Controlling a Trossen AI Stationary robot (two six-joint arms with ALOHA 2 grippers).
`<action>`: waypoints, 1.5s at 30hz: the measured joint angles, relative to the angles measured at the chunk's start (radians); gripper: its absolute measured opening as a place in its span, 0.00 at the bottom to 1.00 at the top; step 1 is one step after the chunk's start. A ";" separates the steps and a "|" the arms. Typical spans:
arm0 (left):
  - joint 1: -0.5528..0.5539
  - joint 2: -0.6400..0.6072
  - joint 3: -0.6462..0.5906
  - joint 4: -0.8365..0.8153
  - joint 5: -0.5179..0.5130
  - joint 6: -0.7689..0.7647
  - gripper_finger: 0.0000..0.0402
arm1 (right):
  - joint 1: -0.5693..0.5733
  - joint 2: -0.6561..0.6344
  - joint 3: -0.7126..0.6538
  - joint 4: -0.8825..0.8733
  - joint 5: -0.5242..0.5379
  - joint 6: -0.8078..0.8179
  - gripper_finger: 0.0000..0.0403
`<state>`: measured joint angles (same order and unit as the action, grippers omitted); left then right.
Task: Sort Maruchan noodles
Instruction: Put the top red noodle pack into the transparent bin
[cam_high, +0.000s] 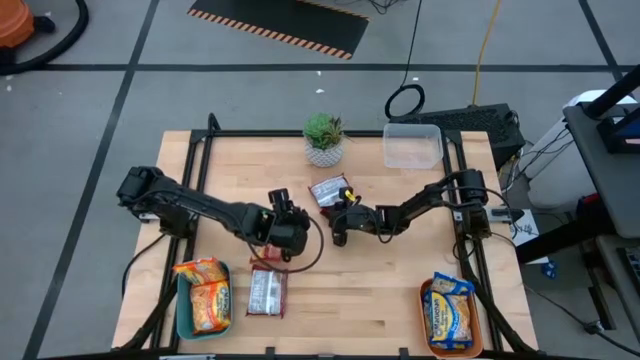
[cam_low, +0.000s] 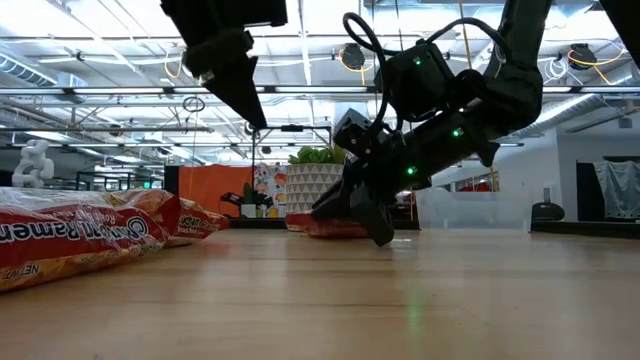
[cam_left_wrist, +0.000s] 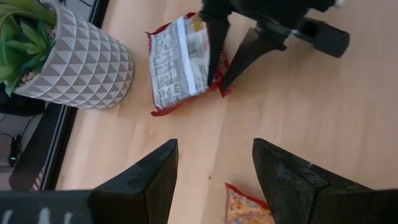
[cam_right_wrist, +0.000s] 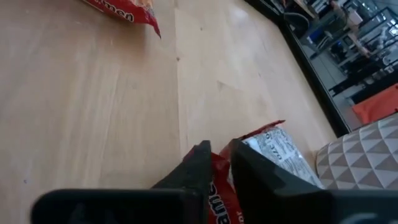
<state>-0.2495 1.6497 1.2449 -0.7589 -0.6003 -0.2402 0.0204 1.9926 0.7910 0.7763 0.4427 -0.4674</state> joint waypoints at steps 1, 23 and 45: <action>0.006 0.000 0.000 0.000 0.000 0.003 0.53 | 0.000 0.000 0.000 0.000 0.001 -0.005 0.11; 0.060 0.000 0.000 0.091 -0.001 0.114 0.53 | 0.046 -0.145 -0.005 -0.176 0.164 0.019 0.00; 0.110 0.242 -0.002 0.189 -0.176 0.384 0.53 | 0.012 -0.354 -0.002 -0.383 0.024 0.131 0.00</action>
<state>-0.1397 1.8916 1.2434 -0.5695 -0.7761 0.1439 0.0320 1.6389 0.7891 0.3929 0.4664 -0.3363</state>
